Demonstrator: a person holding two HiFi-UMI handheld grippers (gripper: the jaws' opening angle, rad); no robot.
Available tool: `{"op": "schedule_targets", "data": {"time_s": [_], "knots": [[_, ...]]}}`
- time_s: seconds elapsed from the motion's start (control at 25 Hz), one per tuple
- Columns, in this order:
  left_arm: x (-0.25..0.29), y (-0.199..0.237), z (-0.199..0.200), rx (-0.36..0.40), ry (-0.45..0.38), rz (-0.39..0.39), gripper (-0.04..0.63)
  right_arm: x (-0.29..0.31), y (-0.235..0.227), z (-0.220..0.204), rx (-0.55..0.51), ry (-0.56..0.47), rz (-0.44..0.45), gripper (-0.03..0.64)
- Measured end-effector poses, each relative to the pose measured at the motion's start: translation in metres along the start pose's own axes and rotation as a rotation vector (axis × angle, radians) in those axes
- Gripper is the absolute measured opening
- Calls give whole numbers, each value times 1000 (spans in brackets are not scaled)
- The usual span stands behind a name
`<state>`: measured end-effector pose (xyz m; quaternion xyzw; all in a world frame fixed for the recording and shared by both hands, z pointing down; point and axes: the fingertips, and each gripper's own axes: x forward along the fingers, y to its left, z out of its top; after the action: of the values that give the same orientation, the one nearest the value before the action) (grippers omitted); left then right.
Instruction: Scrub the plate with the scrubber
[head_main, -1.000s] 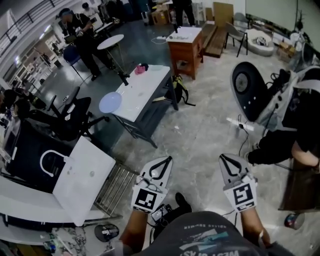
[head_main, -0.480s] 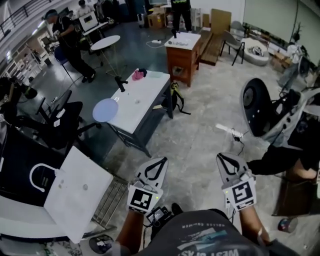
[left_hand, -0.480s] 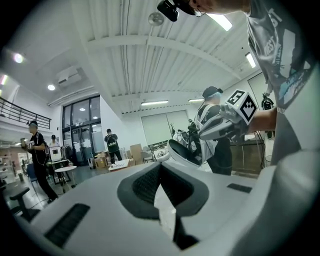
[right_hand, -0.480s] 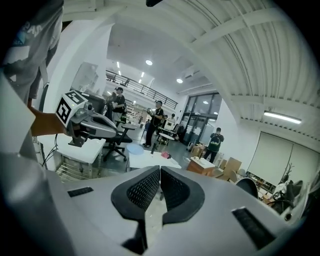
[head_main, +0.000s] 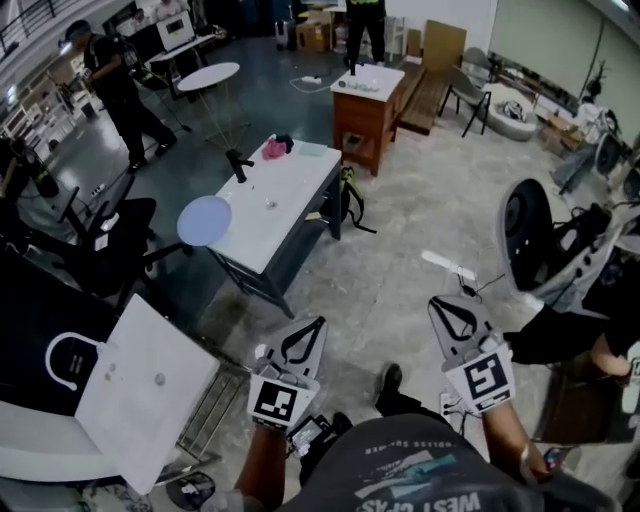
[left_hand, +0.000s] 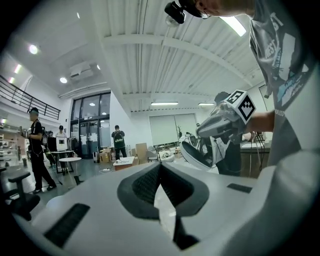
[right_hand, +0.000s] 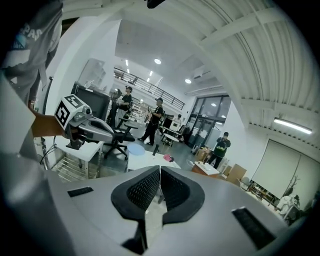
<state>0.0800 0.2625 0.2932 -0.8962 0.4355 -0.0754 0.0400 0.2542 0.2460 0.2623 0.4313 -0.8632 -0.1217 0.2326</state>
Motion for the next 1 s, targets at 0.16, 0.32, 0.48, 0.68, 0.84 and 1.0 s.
{"op": "schedule_targets", "data": {"time_s": [0.16, 0.32, 0.48, 0.68, 0.84, 1.0], "knots": [[23, 14, 4, 6, 14, 39, 3, 27, -24, -4, 0, -12, 31, 32], [55, 30, 8, 26, 54, 75, 3, 59, -52, -13, 13, -43, 76, 32], [104, 41, 17, 58, 74, 99, 2, 86, -97, -28, 35, -61, 99, 32], [169, 45, 29, 70, 74, 124, 3, 117, -151, -50, 39, -68, 137, 32], [204, 48, 32, 78, 91, 147, 3, 137, -180, -60, 39, -90, 168, 32], [225, 52, 34, 95, 124, 170, 3, 153, -202, -67, 62, -115, 187, 32]]}}
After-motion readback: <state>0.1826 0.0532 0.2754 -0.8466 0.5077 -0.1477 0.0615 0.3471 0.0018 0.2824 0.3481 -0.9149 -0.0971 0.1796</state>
